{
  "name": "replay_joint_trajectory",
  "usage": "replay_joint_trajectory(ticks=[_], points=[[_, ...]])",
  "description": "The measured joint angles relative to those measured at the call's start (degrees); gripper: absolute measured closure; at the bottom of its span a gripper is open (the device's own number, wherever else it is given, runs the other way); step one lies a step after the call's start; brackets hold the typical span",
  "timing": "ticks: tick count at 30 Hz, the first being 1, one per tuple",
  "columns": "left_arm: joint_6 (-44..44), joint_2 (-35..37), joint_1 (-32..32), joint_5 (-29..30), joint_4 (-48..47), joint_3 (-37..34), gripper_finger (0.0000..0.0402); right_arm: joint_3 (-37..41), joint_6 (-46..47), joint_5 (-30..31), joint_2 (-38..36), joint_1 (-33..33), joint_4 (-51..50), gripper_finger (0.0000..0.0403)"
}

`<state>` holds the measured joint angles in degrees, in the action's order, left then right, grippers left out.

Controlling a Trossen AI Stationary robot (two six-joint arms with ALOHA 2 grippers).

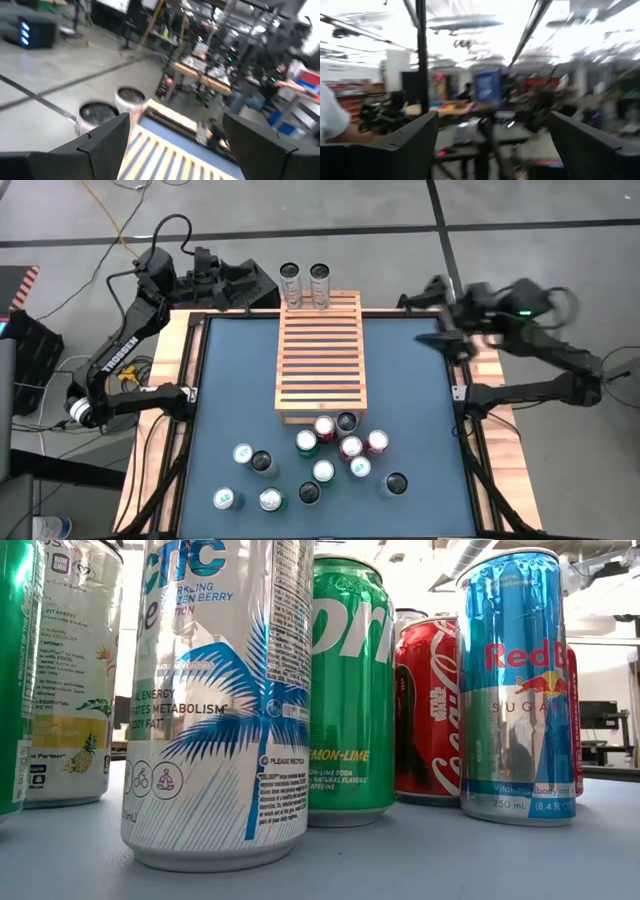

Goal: Place canned beverage on shelf
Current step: Put the white yellow soda can on the shelf aligned with the other white yellow soda cans

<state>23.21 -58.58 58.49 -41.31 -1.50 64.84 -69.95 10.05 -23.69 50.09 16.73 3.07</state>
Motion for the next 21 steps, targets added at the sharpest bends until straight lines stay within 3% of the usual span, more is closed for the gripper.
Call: replay_joint_trajectory(ticks=[3, 6, 13, 17, 21], points=[[-1.65, 2.29, 3.56, -6.12, -2.58, 0.00, 0.0097, -0.07, -2.76, 5.64, -5.17, -1.55, -6.35, 0.0035], [-3.86, 3.98, 4.73, -8.42, -3.71, 0.07, 0.0097, -0.07, -2.18, 10.14, -8.71, -3.62, -12.07, 0.0035], [-4.63, 8.44, 1.44, -9.21, -6.77, 0.09, 0.0097, -0.02, 3.42, 11.64, -9.31, -6.29, -25.31, 0.0035], [-8.20, 11.29, -2.15, -4.68, -11.86, 0.07, 0.0097, 0.04, 12.47, 14.11, -8.19, -6.13, -33.53, 0.0035], [-8.99, 13.21, -6.81, 4.80, -16.40, 0.07, 0.0097, -0.02, 9.77, 14.44, -4.83, -6.14, -31.47, 0.0035]])
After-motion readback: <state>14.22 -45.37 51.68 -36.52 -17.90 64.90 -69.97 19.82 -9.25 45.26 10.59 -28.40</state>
